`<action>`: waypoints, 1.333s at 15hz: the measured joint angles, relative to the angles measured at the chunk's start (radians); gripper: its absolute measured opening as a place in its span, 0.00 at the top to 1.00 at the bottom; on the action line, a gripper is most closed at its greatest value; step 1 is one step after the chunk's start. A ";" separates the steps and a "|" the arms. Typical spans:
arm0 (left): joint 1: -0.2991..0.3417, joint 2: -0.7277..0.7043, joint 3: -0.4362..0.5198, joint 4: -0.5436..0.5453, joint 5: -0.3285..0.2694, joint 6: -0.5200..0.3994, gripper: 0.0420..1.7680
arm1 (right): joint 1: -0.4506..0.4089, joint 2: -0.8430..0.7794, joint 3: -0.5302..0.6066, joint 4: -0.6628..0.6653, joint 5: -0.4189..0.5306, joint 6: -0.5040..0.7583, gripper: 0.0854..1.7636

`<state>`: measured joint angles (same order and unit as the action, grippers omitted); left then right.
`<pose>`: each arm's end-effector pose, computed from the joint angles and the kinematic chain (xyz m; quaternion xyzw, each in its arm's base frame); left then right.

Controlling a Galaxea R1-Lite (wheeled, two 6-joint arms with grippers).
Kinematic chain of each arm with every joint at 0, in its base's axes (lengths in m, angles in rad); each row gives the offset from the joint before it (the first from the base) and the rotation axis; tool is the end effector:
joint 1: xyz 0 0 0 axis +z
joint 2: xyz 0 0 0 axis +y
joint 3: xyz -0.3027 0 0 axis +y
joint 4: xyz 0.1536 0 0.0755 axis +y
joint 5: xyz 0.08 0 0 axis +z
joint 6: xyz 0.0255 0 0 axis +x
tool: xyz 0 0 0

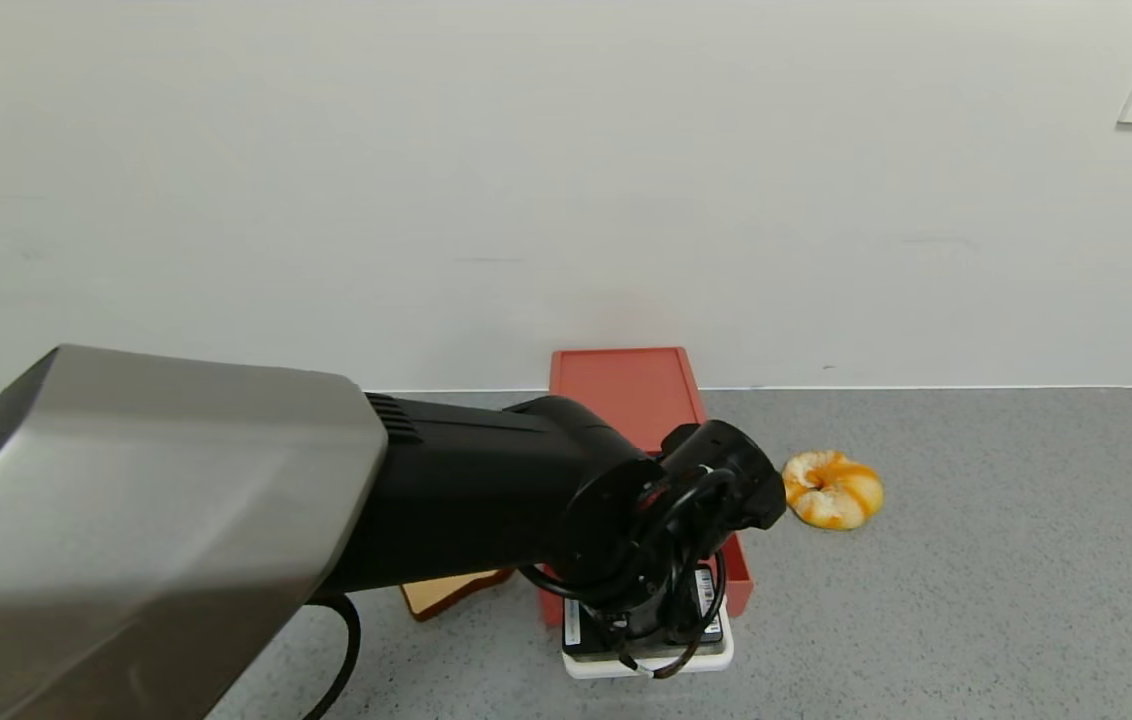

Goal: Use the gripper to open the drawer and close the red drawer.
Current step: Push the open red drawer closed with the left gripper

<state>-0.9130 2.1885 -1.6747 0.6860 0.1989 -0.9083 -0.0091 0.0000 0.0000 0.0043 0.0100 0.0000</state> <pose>0.2389 -0.3010 0.1392 -0.0715 0.5575 -0.0489 0.8257 -0.0436 0.0007 0.0750 0.0000 0.0021 0.0004 1.0000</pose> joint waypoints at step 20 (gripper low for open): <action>0.058 0.103 -0.127 0.000 0.132 0.022 0.96 | 0.000 0.000 0.000 0.000 0.000 0.000 0.03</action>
<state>-0.8553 2.2917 -1.8015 0.6855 0.3309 -0.8860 -0.0089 0.0000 0.0000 0.0047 0.0104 0.0000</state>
